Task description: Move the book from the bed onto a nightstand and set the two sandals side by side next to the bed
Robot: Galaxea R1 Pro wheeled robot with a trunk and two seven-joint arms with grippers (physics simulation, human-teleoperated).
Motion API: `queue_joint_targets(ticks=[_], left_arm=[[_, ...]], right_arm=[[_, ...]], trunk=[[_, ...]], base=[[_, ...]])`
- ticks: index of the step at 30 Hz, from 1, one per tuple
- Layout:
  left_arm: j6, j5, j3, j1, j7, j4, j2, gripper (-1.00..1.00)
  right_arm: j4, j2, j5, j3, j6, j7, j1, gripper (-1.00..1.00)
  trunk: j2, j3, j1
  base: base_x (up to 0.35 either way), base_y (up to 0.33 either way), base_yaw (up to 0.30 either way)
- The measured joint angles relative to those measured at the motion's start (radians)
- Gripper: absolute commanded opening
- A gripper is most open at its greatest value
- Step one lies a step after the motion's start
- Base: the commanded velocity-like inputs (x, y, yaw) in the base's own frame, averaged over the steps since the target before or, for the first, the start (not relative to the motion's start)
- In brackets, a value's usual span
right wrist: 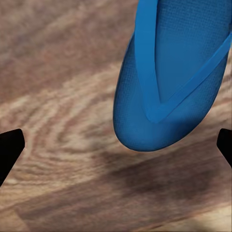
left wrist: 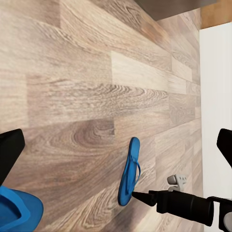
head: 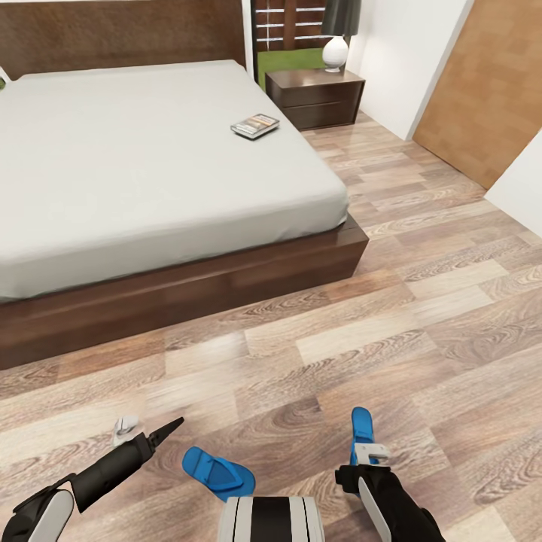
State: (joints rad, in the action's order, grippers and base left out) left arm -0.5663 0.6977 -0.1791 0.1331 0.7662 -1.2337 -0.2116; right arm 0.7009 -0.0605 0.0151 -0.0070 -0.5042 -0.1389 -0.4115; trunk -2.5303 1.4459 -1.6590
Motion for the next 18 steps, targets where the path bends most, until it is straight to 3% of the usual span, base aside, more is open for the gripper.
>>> queue_joint_targets(ticks=[18], left_arm=[[0.000,-0.001,0.001,0.000,0.000,0.000,0.000,1.00]], right_arm=[[0.000,0.000,0.000,0.000,0.000,0.000,0.000,1.00]], trunk=[[0.000,0.000,0.000]], base=[[0.024,0.006,0.000]])
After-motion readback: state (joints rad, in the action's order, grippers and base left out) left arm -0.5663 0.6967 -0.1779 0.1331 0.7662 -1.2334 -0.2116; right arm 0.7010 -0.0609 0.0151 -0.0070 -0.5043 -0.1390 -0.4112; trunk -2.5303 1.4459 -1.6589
